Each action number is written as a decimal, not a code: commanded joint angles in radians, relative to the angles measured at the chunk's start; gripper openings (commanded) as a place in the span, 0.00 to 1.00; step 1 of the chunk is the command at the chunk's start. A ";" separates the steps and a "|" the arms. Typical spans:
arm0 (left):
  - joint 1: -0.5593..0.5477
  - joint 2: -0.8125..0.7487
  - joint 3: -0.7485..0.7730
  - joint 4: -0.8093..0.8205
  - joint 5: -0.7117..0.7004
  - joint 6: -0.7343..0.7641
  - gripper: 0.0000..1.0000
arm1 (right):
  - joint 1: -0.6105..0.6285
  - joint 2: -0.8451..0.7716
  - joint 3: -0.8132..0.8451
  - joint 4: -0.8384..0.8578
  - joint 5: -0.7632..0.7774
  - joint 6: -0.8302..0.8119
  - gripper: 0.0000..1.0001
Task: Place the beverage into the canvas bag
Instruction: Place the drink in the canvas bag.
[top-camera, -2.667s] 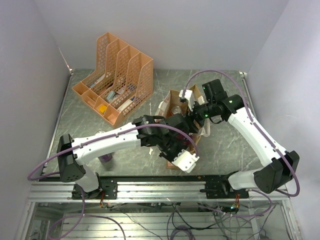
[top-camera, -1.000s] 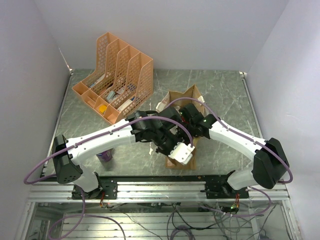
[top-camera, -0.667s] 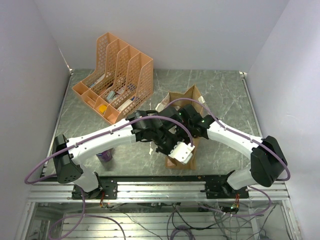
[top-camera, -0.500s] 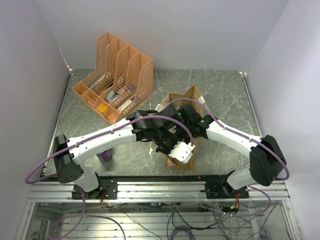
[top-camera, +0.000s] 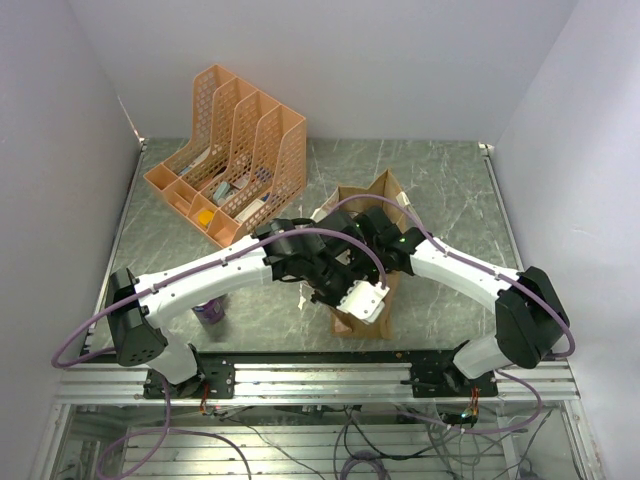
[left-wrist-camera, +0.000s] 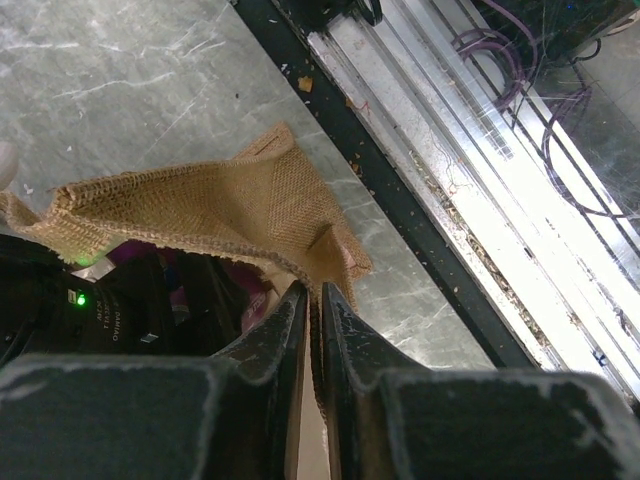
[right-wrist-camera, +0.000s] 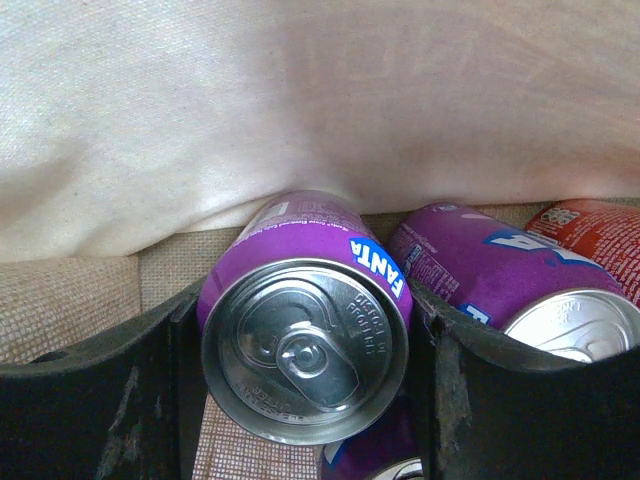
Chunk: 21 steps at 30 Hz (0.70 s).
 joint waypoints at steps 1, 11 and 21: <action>0.012 0.009 -0.004 -0.023 -0.001 0.008 0.21 | -0.004 0.084 -0.050 0.064 0.064 -0.054 0.52; 0.027 0.013 -0.002 -0.023 0.004 0.012 0.22 | -0.008 0.055 -0.031 0.047 0.031 -0.039 0.73; 0.031 0.017 0.005 -0.025 -0.002 0.016 0.22 | -0.009 0.044 -0.022 0.043 0.019 -0.030 0.79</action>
